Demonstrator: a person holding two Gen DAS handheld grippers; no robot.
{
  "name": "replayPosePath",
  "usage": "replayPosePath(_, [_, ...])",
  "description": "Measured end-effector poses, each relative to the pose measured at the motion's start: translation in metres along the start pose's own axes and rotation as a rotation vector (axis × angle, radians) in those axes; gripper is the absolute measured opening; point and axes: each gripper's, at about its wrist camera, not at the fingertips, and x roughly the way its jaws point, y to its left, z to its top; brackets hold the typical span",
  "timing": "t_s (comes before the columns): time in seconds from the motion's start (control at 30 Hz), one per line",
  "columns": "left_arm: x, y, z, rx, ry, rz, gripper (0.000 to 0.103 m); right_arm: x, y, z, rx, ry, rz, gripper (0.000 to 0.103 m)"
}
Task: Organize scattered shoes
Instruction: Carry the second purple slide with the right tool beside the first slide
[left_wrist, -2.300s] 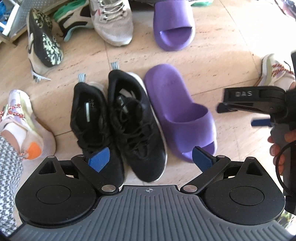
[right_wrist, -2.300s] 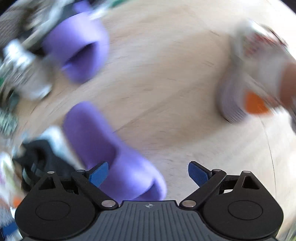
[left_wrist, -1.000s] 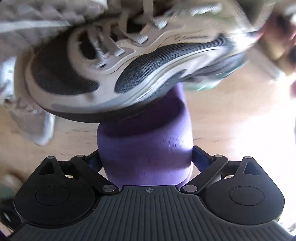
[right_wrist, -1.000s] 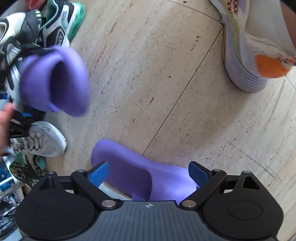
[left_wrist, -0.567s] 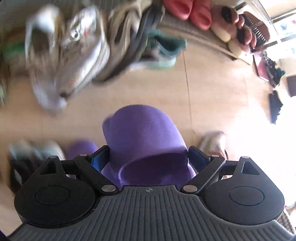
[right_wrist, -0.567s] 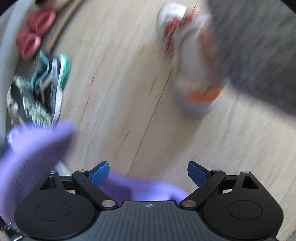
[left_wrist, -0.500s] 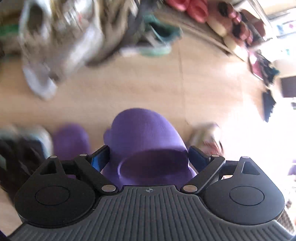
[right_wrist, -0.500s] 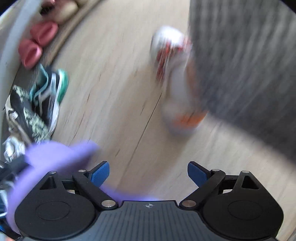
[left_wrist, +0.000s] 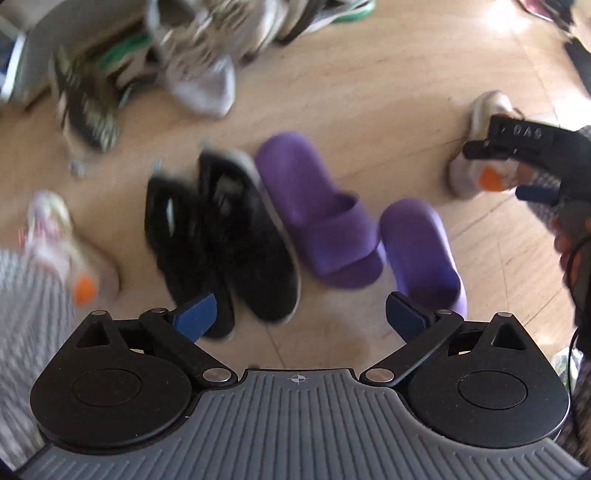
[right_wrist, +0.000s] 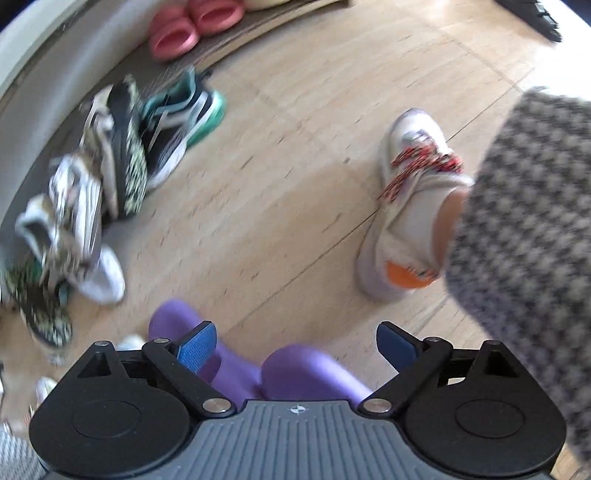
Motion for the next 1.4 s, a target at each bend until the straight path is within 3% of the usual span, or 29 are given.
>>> replayPosePath(0.1, [0.019,-0.01,-0.009,0.051,0.011,0.011,0.1,0.015,0.007,-0.004,-0.086,0.091,-0.017,0.094])
replayPosePath(0.27, [0.033,-0.036,-0.016,0.325,0.031,0.073,0.1,0.053,0.015,-0.023,-0.223,0.296,-0.081,0.098])
replayPosePath(0.33, [0.038,-0.038,-0.015,0.367,0.047,0.102,0.1,0.084,0.013,-0.041,-0.283,0.436,-0.118,0.098])
replayPosePath(0.43, [0.043,-0.039,-0.013,0.369,0.079,0.088,0.1,0.113,0.01,-0.064,-0.361,0.534,-0.194,0.099])
replayPosePath(0.57, [0.053,-0.038,-0.008,0.348,0.113,0.046,0.1,0.141,0.015,-0.084,-0.477,0.6,-0.258,0.101])
replayPosePath(0.8, [0.066,-0.033,-0.008,0.35,0.142,0.089,0.1,0.179,0.028,-0.114,-0.627,0.617,-0.335,0.101])
replayPosePath(0.87, [0.069,-0.032,-0.008,0.343,0.151,0.097,0.1,0.183,0.031,-0.119,-0.669,0.624,-0.354,0.095])
replayPosePath(0.97, [0.068,-0.03,-0.005,0.328,0.141,0.104,0.1,0.175,0.038,-0.112,-0.662,0.605,-0.346,0.092])
replayPosePath(1.1, [0.059,-0.025,-0.001,0.294,0.105,0.093,0.1,0.143,0.049,-0.078,-0.573,0.432,-0.312,0.091])
replayPosePath(1.27, [0.055,-0.014,-0.001,0.236,0.087,0.082,0.1,0.117,0.087,-0.052,-0.741,0.18,-0.321,0.091])
replayPosePath(1.4, [0.059,-0.002,-0.002,0.189,0.104,0.094,0.1,0.108,0.12,-0.04,-0.838,0.075,-0.276,0.091])
